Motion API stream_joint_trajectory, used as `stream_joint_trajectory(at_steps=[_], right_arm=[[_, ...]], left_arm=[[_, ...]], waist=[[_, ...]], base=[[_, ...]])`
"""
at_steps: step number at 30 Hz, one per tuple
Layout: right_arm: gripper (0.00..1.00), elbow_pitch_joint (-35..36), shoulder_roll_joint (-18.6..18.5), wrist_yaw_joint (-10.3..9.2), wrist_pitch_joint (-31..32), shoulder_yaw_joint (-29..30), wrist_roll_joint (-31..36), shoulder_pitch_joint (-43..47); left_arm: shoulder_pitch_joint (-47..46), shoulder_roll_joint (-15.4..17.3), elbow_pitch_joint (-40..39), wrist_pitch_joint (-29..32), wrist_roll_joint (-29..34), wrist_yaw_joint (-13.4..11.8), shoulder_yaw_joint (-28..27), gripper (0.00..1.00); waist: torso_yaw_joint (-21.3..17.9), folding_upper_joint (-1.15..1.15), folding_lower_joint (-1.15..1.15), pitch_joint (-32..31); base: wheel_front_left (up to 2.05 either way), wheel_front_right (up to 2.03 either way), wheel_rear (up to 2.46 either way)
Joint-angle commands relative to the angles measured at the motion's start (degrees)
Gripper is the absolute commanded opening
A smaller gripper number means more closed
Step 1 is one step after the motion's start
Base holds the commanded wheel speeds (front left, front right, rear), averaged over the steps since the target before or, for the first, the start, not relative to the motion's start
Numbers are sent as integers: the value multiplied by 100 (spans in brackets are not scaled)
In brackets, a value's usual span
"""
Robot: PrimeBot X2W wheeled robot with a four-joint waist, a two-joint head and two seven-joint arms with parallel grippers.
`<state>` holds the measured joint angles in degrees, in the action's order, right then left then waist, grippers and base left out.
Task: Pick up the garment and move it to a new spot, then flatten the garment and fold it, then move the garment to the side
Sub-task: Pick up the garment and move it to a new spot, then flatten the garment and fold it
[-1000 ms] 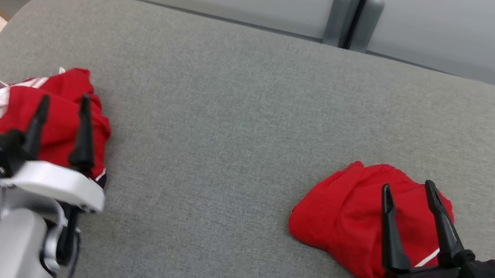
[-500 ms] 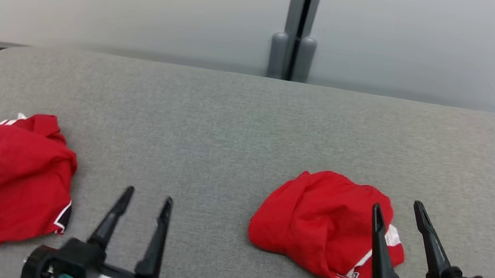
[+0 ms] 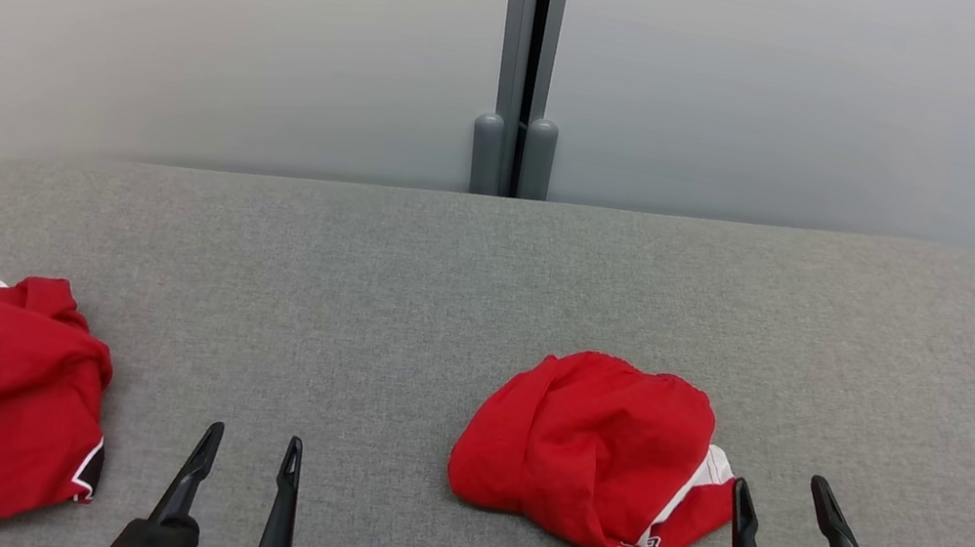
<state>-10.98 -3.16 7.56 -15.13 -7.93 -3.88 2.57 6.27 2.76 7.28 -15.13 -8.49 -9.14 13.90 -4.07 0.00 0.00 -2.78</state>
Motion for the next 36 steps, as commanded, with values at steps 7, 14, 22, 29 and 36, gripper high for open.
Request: stream_joint_trajectory(at_steps=[7, 14, 22, 29, 36], right_arm=[[100, -117, -6, -14, -2, -36, 21, 71], [100, -195, -1, -14, -2, -65, 13, 26], [100, -227, 4, -14, -2, -84, 1, 28], [100, -205, 6, -14, -1, -97, -19, -13], [100, -184, 1, -14, -1, -120, -34, -45]], left_arm=[[90, 24, -41, -2, -158, -18, -34, 100], [67, 24, -72, -2, -132, 1, -49, 100], [61, 24, -70, -2, -90, 38, -50, 100], [8, 24, -21, -2, -25, 86, -19, 100], [-237, 23, 73, -2, 46, 257, 53, 100]], waist=[[-15, 0, 0, -117], [22, 0, 0, -141], [45, 0, 0, -144], [28, 0, 0, -100], [-83, 0, 0, -23]], base=[[0, 0, 0], [0, 0, 0], [0, 0, 0], [0, 0, 0], [0, 0, 0]])
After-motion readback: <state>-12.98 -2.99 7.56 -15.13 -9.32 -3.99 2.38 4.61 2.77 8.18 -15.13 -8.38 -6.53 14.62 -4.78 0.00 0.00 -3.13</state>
